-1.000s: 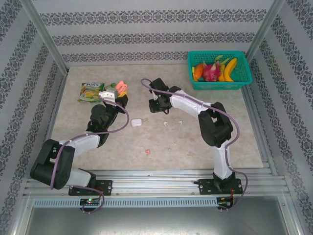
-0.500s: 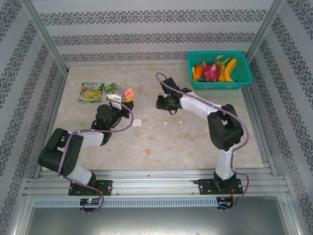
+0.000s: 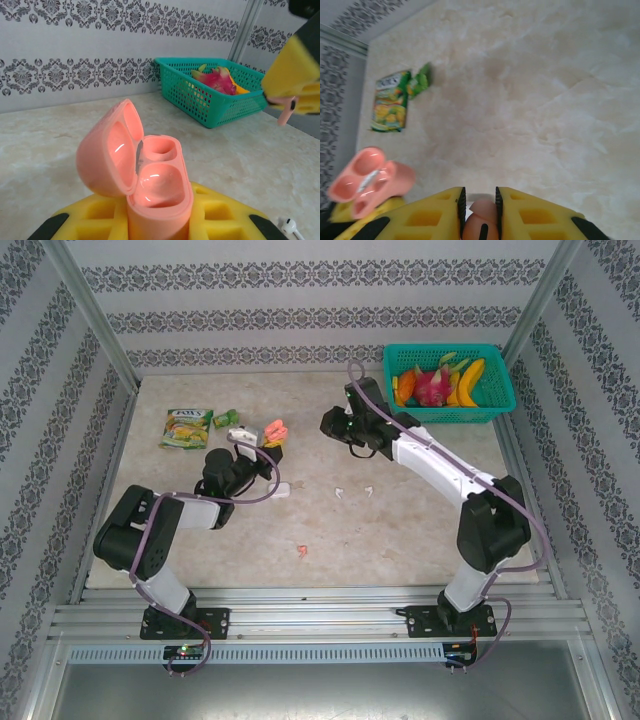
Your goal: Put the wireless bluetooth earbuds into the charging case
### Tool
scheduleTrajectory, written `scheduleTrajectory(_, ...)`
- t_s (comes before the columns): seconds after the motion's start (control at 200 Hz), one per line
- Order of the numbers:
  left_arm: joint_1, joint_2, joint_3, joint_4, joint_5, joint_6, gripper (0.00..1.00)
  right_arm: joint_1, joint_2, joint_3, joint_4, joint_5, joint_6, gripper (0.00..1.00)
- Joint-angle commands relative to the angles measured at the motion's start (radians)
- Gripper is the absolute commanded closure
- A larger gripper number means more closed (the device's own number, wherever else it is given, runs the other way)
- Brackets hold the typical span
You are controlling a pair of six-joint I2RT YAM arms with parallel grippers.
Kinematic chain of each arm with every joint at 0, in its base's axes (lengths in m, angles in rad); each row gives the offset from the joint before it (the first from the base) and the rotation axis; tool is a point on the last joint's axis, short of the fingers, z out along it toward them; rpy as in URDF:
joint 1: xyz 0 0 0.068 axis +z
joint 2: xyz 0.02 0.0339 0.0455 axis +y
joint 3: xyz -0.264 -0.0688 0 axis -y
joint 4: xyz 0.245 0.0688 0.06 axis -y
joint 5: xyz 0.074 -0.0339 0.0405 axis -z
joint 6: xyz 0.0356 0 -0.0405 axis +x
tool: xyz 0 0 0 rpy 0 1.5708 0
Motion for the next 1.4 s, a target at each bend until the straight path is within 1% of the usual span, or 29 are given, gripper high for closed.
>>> scheduleTrajectory(0.0, -0.031, 0.003, 0.048, 0.063, 0.026, 0.049, 1.0, -0.008, -0.077, -0.016, 0.061, -0.033, 0.074, 0.75)
scheduleTrajectory(0.21, -0.115, -0.01, 0.114, -0.04, -0.036, 0.185, 1.0, 0.009, -0.129, -0.029, 0.133, -0.046, 0.153, 0.75)
scheduleTrajectory(0.315, -0.15, -0.011, 0.133, -0.052, -0.098, 0.23, 1.0, 0.017, -0.141, -0.041, 0.172, -0.046, 0.191, 0.75)
scheduleTrajectory(0.52, -0.218, -0.011, 0.145, -0.03, -0.328, 0.286, 1.0, 0.045, -0.161, -0.083, 0.245, -0.008, 0.256, 0.75)
scheduleTrajectory(0.655, -0.257, -0.005, 0.159, -0.013, -0.449, 0.324, 1.0, 0.065, -0.165, -0.09, 0.266, 0.021, 0.28, 0.75)
scheduleTrajectory(0.754, -0.274, 0.008, 0.168, 0.015, -0.513, 0.331, 1.0, 0.081, -0.163, -0.09, 0.276, 0.047, 0.294, 0.75)
scheduleTrajectory(0.859, -0.282, 0.021, 0.182, 0.018, -0.528, 0.32, 1.0, 0.098, -0.156, -0.087, 0.284, 0.079, 0.305, 0.75)
scheduleTrajectory(0.974, -0.283, 0.031, 0.191, 0.024, -0.53, 0.297, 1.0, 0.11, -0.136, -0.086, 0.301, 0.083, 0.328, 0.75)
scheduleTrajectory(1.394, -0.283, 0.036, 0.183, 0.055, -0.506, 0.251, 1.0, 0.131, -0.081, -0.074, 0.367, 0.049, 0.396, 0.75)
